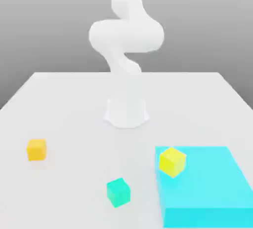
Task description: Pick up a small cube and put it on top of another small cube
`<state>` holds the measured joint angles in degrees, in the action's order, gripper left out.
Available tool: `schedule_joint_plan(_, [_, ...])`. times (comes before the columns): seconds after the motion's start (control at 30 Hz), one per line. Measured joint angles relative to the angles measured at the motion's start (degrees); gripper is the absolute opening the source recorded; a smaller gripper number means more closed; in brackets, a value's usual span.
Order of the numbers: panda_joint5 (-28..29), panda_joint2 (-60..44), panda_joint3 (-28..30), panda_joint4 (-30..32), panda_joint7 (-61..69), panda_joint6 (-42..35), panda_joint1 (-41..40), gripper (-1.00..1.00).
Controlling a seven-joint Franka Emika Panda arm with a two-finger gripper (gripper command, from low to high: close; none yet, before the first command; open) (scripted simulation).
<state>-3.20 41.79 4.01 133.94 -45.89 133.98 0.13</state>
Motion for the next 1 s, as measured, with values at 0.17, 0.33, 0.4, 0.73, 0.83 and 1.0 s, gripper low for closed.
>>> schedule_joint_plan(0.17, [-6.5, -8.7, 7.29, 4.37, -0.17, 4.29, -0.14, 0.0])
schedule_joint_plan(0.33, [-12.35, -17.43, 13.16, 8.53, -0.68, 8.27, -0.76, 0.0])
schedule_joint_plan(0.4, [-14.51, -20.92, 15.11, 10.19, -1.0, 9.88, -1.28, 0.0])
schedule_joint_plan(0.73, [-20.15, -36.61, 22.26, 18.77, -6.36, 18.81, -6.71, 0.0])
schedule_joint_plan(0.83, [-18.44, -40.09, 24.04, 21.59, -10.38, 22.14, -10.53, 0.0])
schedule_joint_plan(1.0, [-6.87, -43.55, 29.19, 26.66, -23.22, 28.2, -15.8, 0.0])
